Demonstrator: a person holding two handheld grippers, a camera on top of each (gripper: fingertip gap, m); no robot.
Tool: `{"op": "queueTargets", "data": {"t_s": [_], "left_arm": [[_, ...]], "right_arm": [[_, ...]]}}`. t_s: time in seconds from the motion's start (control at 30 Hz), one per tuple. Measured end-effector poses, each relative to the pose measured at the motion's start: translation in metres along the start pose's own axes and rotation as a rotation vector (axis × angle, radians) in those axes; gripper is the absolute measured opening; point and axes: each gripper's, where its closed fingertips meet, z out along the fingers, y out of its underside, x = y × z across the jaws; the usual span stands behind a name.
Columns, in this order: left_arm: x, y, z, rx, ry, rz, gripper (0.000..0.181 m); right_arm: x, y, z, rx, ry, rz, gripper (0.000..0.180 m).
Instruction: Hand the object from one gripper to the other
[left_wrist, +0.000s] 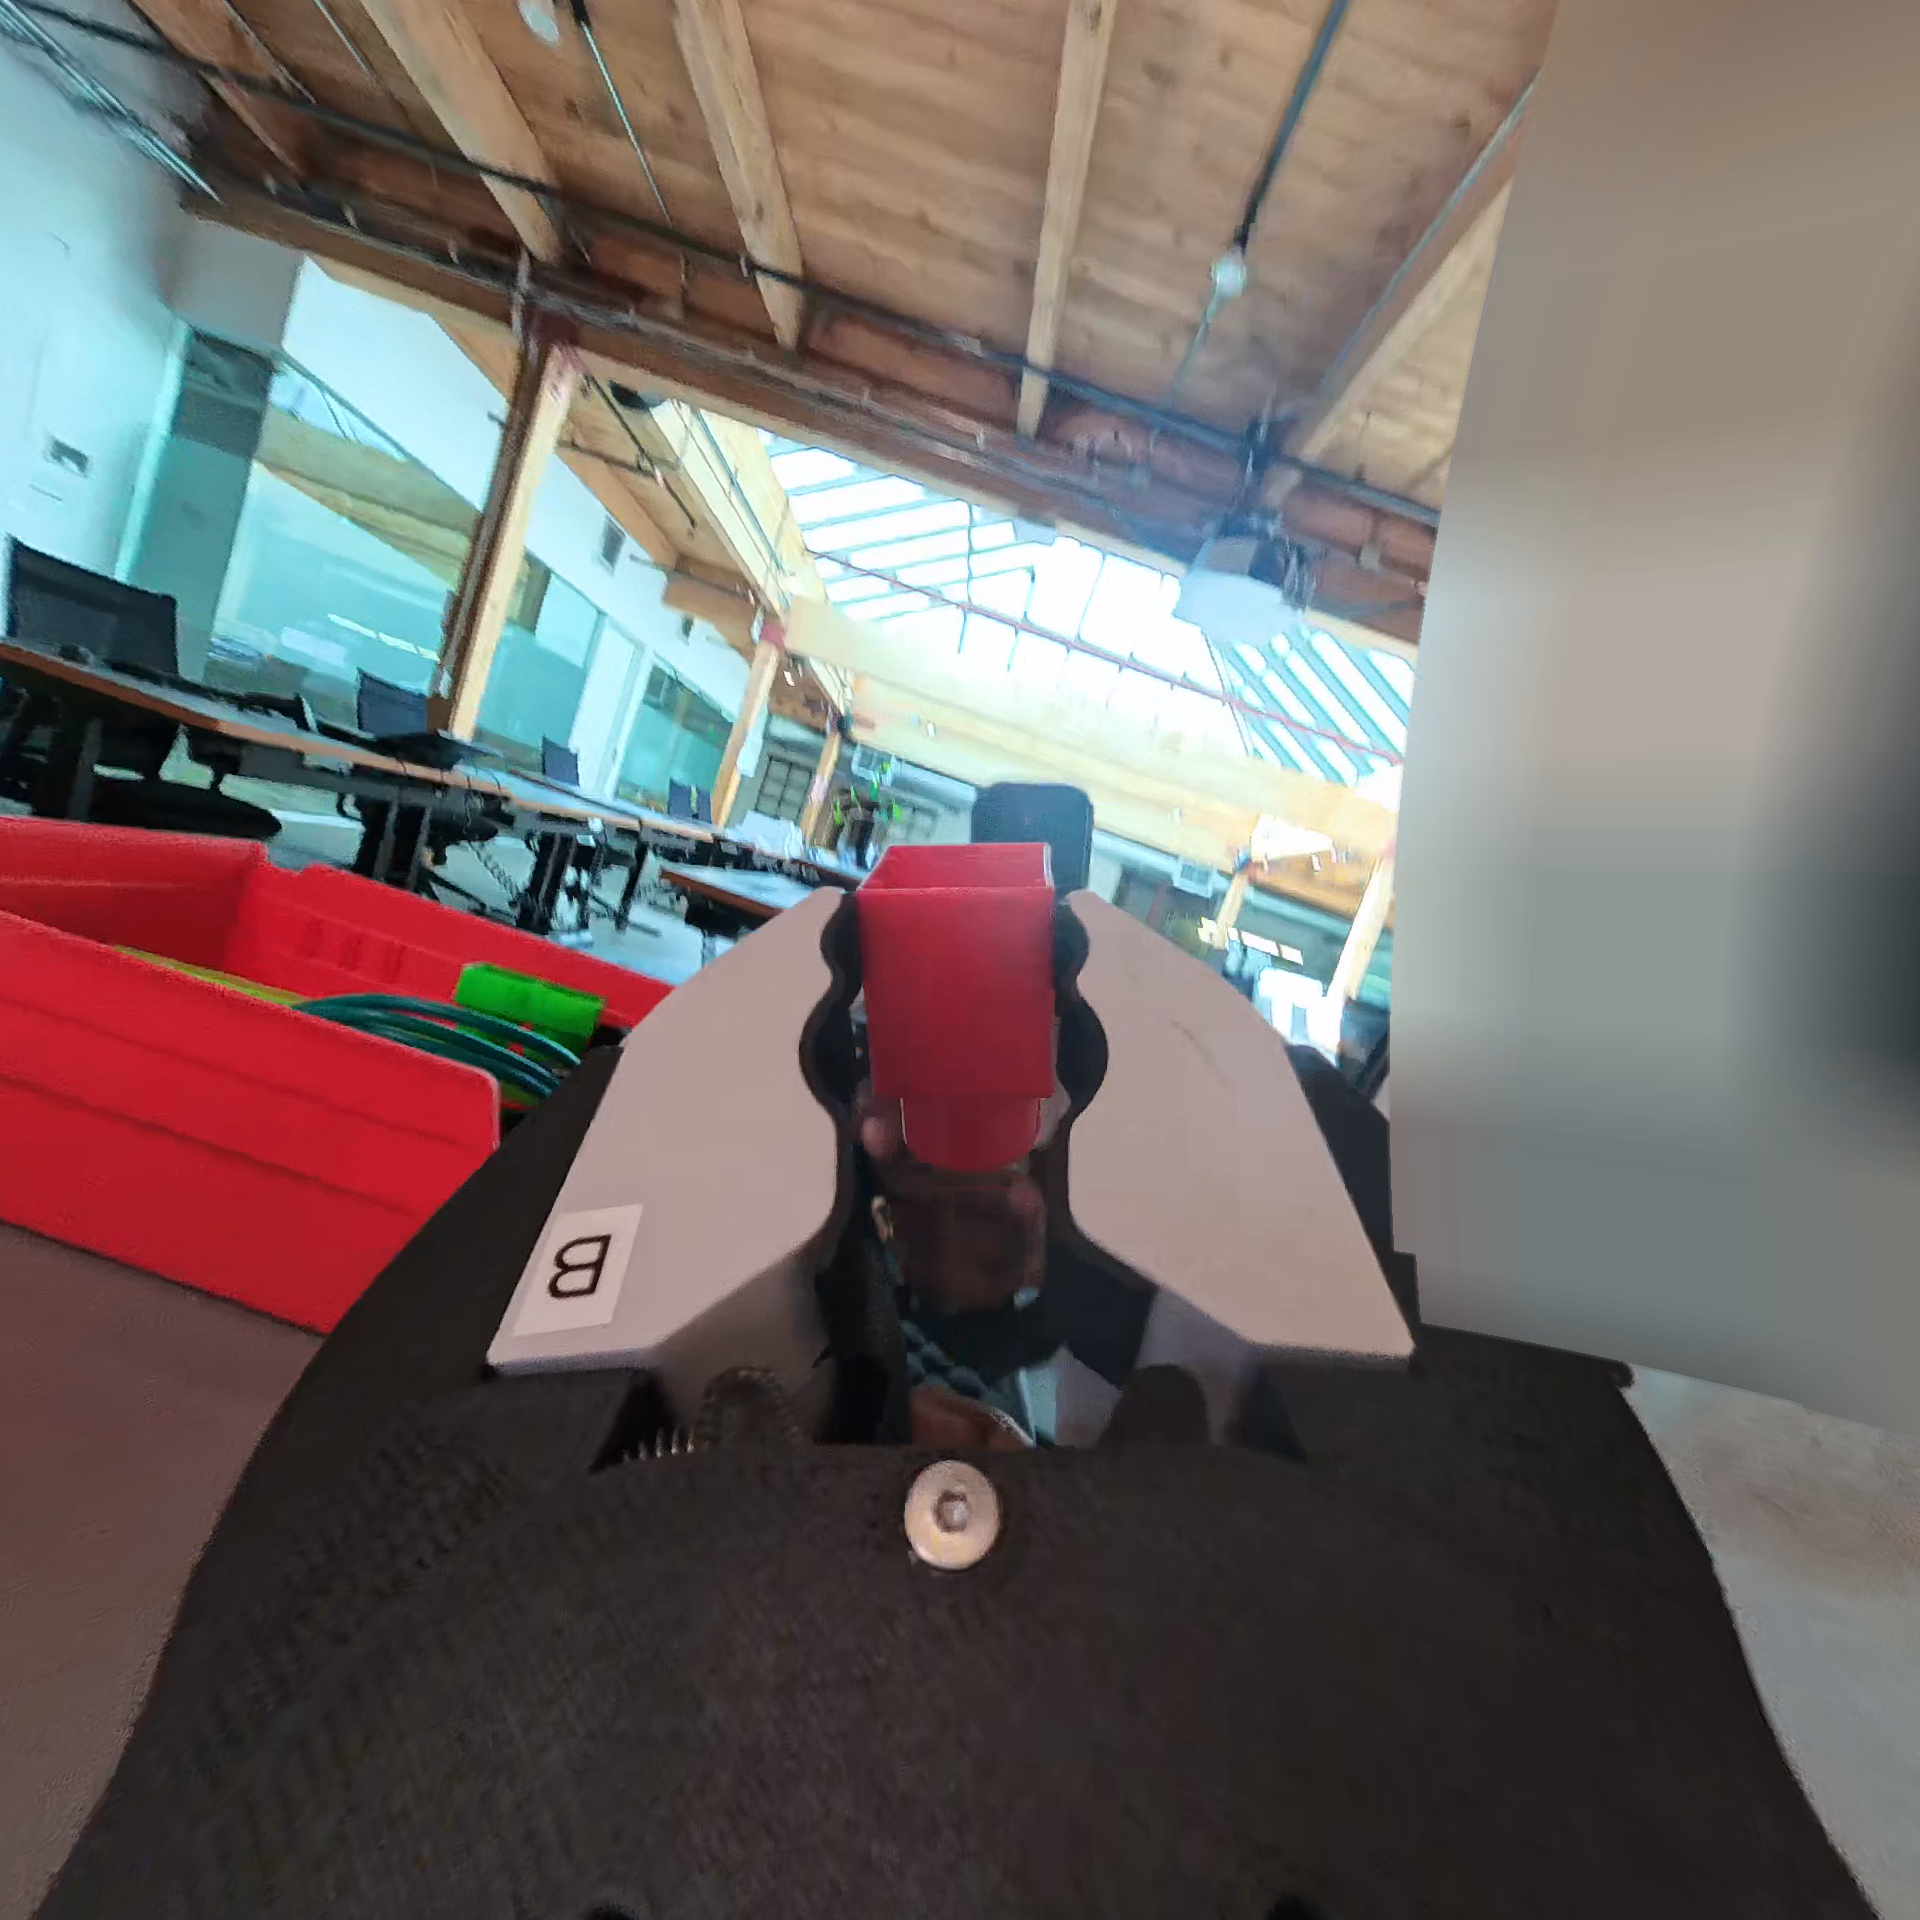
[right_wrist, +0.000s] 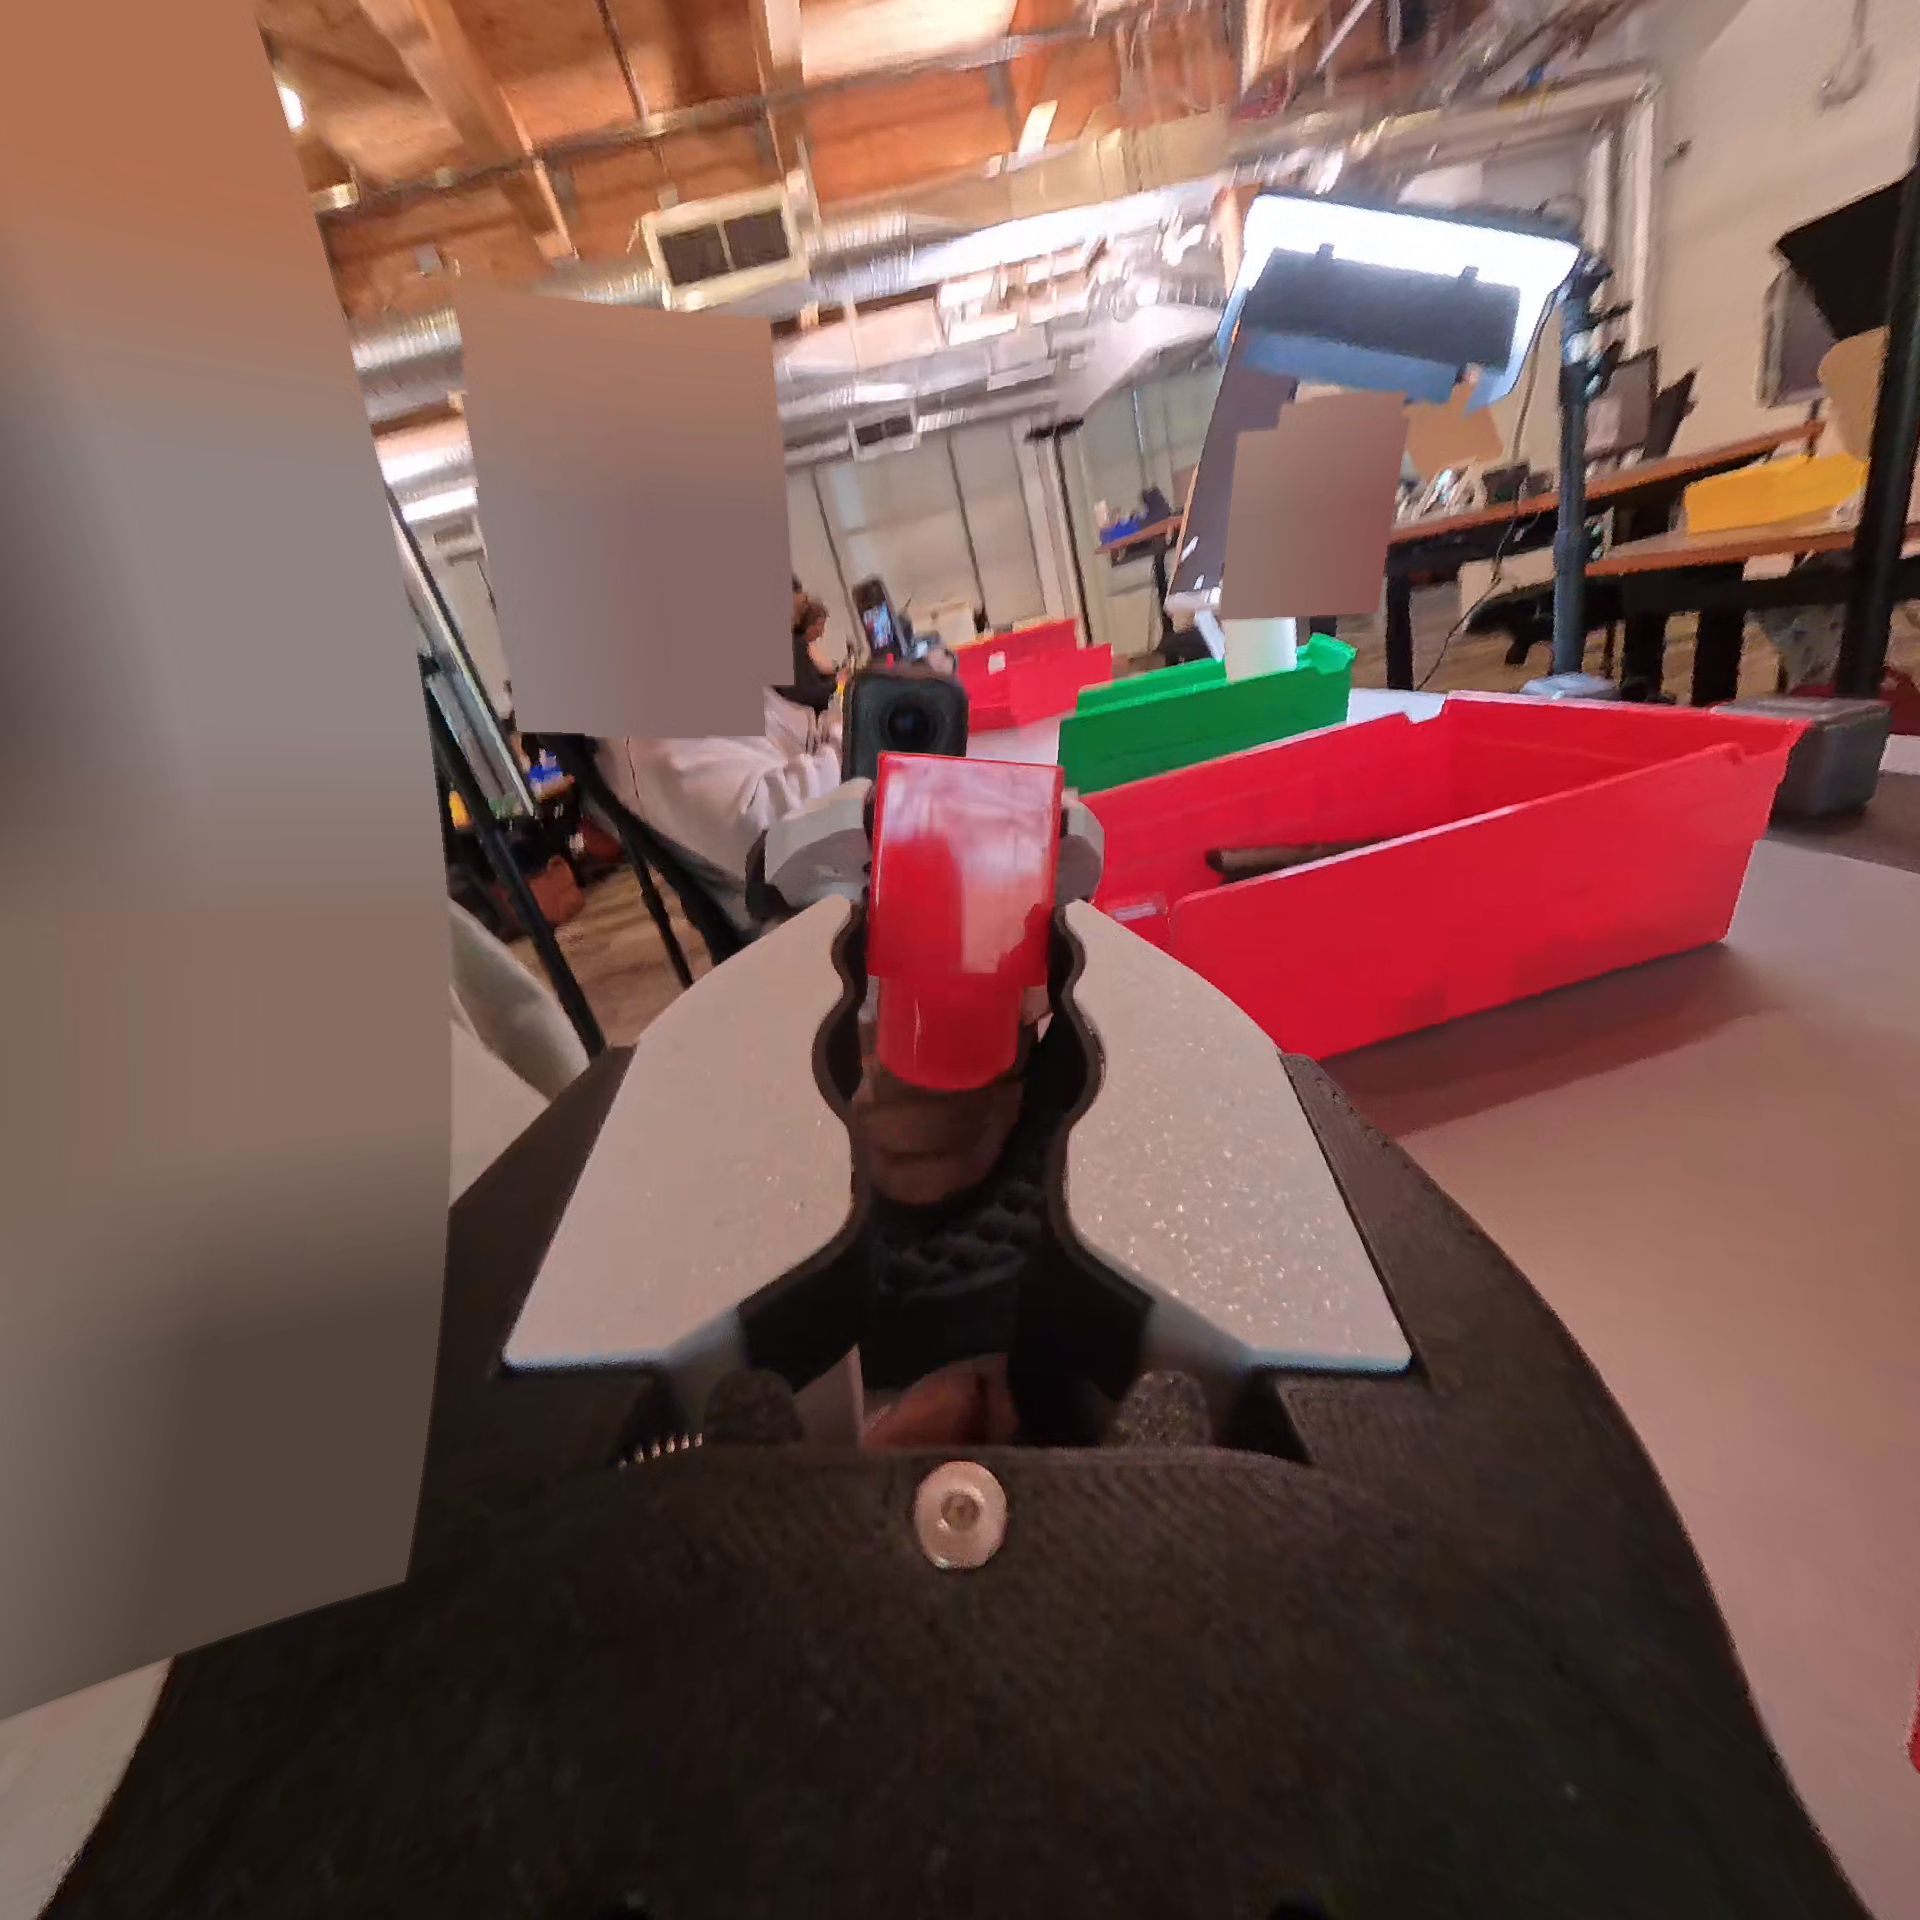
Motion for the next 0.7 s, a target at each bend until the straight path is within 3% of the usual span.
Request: {"op": "queueTargets", "data": {"t_s": [0.2,0.27,0.33,0.43,0.53,0.6,0.67,0.7], "left_arm": [[-0.01,-0.017,-0.004,0.221,-0.061,-0.084,0.035],[-0.011,-0.015,-0.003,0.235,-0.069,-0.085,0.035],[-0.012,-0.012,-0.002,0.219,-0.07,-0.097,0.035],[-0.008,-0.003,0.0,0.115,-0.021,-0.08,0.036],[0.0,0.011,-0.002,-0.074,0.046,-0.065,0.053],[0.006,0.019,-0.006,-0.177,0.077,-0.031,0.055],[0.008,0.025,-0.008,-0.254,0.074,0.02,0.052],[0.008,0.028,-0.01,-0.288,0.073,0.049,0.039]], "right_arm": [[0.009,0.0,0.01,0.107,0.007,0.12,0.058],[0.008,-0.002,0.01,0.143,-0.006,0.122,0.035],[0.01,-0.005,0.007,0.15,0.001,0.124,0.032],[0.008,-0.004,0.0,0.085,-0.006,0.104,0.032],[0.002,0.005,-0.007,-0.042,-0.026,0.065,0.032],[-0.001,0.016,-0.01,-0.15,-0.028,0.026,0.032],[-0.005,0.024,-0.012,-0.214,-0.034,-0.002,0.032],[-0.007,0.025,-0.012,-0.227,-0.04,-0.011,0.031]]}}
